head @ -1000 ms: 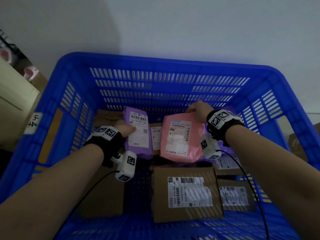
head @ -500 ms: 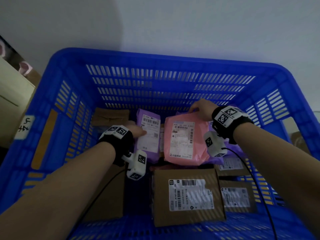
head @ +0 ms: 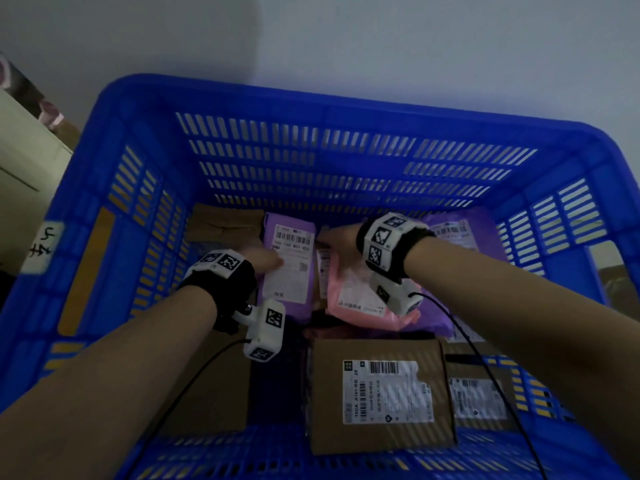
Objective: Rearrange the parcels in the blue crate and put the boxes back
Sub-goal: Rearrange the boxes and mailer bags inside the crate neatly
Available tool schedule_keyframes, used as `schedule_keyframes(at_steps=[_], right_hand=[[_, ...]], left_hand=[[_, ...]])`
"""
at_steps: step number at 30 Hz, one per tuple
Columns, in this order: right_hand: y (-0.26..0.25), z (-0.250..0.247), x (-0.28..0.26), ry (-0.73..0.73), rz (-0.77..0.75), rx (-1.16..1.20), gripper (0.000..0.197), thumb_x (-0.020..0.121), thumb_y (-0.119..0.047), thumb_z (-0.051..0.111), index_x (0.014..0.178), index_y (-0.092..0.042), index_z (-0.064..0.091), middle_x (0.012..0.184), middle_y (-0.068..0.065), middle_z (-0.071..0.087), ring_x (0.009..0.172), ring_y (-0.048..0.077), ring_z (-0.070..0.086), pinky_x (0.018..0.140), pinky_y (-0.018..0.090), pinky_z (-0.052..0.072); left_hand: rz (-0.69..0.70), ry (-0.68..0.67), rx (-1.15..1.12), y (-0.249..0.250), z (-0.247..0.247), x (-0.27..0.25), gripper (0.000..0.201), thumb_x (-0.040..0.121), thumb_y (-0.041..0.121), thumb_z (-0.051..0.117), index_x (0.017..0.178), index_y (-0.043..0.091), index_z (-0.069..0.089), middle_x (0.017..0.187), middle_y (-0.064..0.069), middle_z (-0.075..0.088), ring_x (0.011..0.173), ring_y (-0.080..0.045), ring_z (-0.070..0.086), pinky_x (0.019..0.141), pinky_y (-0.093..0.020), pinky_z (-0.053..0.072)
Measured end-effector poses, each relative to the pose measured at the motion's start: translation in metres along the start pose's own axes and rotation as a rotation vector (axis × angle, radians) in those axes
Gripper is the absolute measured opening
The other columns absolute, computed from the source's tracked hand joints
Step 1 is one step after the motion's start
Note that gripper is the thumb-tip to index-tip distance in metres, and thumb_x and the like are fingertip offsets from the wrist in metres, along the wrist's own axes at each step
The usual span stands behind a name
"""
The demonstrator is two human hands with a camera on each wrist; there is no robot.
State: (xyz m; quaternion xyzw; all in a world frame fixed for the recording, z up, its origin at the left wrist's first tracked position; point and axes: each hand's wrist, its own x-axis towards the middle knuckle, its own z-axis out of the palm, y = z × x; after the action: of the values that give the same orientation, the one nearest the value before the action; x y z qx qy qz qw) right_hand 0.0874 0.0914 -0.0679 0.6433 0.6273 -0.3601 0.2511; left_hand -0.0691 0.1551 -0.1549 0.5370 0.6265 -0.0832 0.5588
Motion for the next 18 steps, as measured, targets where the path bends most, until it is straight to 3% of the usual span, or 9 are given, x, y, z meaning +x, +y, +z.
schedule_keyframes(at_steps=[3, 6, 9, 11, 12, 14, 15, 18], right_hand=[[-0.003, 0.009, 0.004, -0.073, -0.005, -0.124, 0.090, 0.085, -0.023, 0.068, 0.151, -0.013, 0.008, 0.157, 0.012, 0.017, 0.144, 0.027, 0.023, 0.115, 0.038, 0.026], [0.001, 0.008, 0.004, -0.107, 0.007, -0.189, 0.095, 0.086, -0.021, 0.067, 0.152, -0.025, -0.002, 0.158, 0.014, 0.009, 0.143, 0.032, 0.024, 0.111, 0.044, 0.032], [0.006, 0.009, 0.000, -0.137, -0.011, -0.265, 0.100, 0.085, -0.018, 0.067, 0.149, -0.038, -0.007, 0.159, 0.013, 0.000, 0.143, 0.037, 0.020, 0.108, 0.047, 0.035], [0.004, 0.009, -0.002, -0.148, -0.015, -0.320, 0.101, 0.084, -0.020, 0.068, 0.147, -0.044, -0.007, 0.158, 0.013, 0.002, 0.141, 0.038, 0.023, 0.102, 0.046, 0.039], [0.003, 0.009, -0.003, -0.145, -0.015, -0.342, 0.100, 0.084, -0.020, 0.068, 0.147, -0.044, -0.006, 0.157, 0.014, 0.004, 0.139, 0.039, 0.027, 0.099, 0.046, 0.041], [0.002, 0.009, -0.004, -0.154, 0.002, -0.369, 0.097, 0.085, -0.019, 0.067, 0.148, -0.043, -0.003, 0.157, 0.016, 0.007, 0.138, 0.040, 0.029, 0.099, 0.046, 0.041], [0.002, 0.008, -0.004, -0.158, 0.003, -0.364, 0.095, 0.085, -0.017, 0.066, 0.149, -0.041, 0.000, 0.157, 0.016, 0.004, 0.140, 0.039, 0.026, 0.100, 0.045, 0.040], [0.003, 0.006, -0.006, -0.172, 0.014, -0.351, 0.094, 0.085, -0.015, 0.068, 0.150, -0.037, 0.004, 0.159, 0.016, -0.003, 0.143, 0.037, 0.021, 0.103, 0.045, 0.038]], left_hand=[[0.004, 0.016, 0.014, 0.008, -0.003, -0.019, 0.039, 0.091, 0.012, 0.059, 0.126, -0.004, 0.052, 0.123, -0.018, 0.058, 0.117, -0.036, 0.056, 0.100, -0.046, 0.046], [0.045, 0.092, 0.142, 0.014, 0.000, -0.022, 0.032, 0.093, 0.007, 0.053, 0.122, -0.006, 0.055, 0.122, -0.022, 0.059, 0.101, -0.031, 0.059, 0.086, -0.036, 0.048], [0.084, 0.151, 0.324, 0.018, 0.004, -0.022, 0.034, 0.092, 0.008, 0.053, 0.123, -0.006, 0.055, 0.125, -0.023, 0.058, 0.114, -0.034, 0.057, 0.093, -0.035, 0.045], [0.066, 0.104, 0.447, 0.020, 0.008, -0.019, 0.028, 0.097, 0.009, 0.049, 0.120, -0.005, 0.057, 0.123, -0.020, 0.060, 0.106, -0.033, 0.060, 0.087, -0.033, 0.048], [0.063, 0.086, 0.509, 0.019, 0.011, -0.014, 0.023, 0.098, 0.010, 0.047, 0.113, -0.002, 0.060, 0.115, -0.019, 0.062, 0.088, -0.029, 0.062, 0.073, -0.029, 0.050], [0.057, 0.092, 0.562, 0.018, 0.013, -0.009, 0.025, 0.100, 0.011, 0.044, 0.078, 0.009, 0.055, 0.078, -0.011, 0.055, 0.056, -0.016, 0.042, 0.048, -0.022, 0.035], [0.050, 0.090, 0.594, 0.019, 0.012, -0.007, 0.033, 0.100, 0.011, 0.043, 0.066, 0.013, 0.045, 0.067, -0.006, 0.044, 0.052, -0.012, 0.035, 0.043, -0.021, 0.029], [0.011, 0.046, 0.717, 0.021, 0.010, 0.000, 0.037, 0.099, 0.015, 0.044, 0.063, 0.016, 0.035, 0.064, -0.003, 0.036, 0.053, -0.011, 0.033, 0.042, -0.020, 0.027]])
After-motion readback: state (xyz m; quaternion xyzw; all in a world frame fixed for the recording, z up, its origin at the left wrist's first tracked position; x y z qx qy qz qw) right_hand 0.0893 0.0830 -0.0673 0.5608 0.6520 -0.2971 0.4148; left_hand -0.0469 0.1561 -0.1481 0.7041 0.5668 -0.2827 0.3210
